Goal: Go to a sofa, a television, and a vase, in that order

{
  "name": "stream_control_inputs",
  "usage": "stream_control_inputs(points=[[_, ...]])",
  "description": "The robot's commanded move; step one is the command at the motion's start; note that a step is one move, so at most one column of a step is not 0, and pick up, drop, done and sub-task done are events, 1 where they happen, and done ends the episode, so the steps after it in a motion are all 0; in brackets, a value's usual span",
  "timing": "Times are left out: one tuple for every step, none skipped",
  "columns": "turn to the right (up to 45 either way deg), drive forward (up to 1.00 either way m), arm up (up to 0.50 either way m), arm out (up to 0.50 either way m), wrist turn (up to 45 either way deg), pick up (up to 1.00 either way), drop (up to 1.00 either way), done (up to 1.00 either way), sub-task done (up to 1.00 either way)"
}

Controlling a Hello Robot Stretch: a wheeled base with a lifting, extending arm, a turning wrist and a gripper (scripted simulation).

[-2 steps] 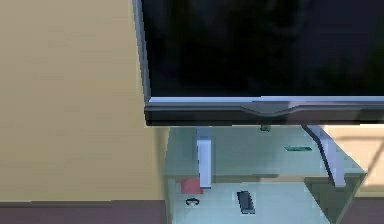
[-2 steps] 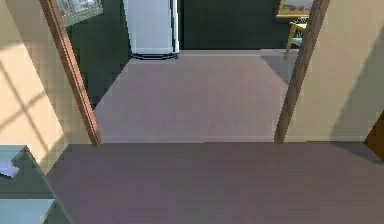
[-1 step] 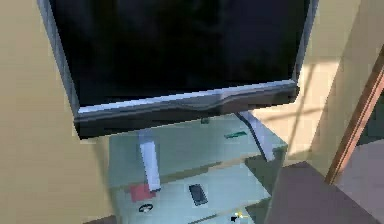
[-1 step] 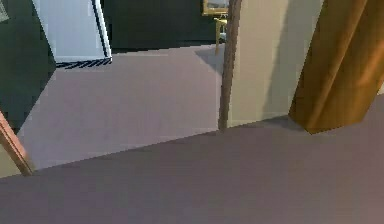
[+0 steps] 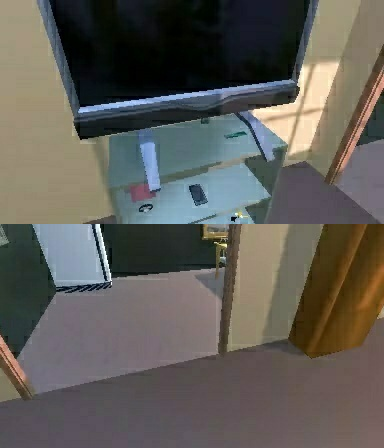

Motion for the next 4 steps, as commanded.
stream_control_inputs(points=[[45.0,0.00,0.00,0.00,0.0,0.00,0.00,0.00,0.00],[33.0,0.00,0.00,0.00,0.0,0.00,0.00,0.00,0.00],[0.0,1.00,0.00,0.00,0.0,0.00,0.00,0.00,0.00],[3.0,0.00,0.00,0.00,0.0,0.00,0.00,0.00,0.00]])
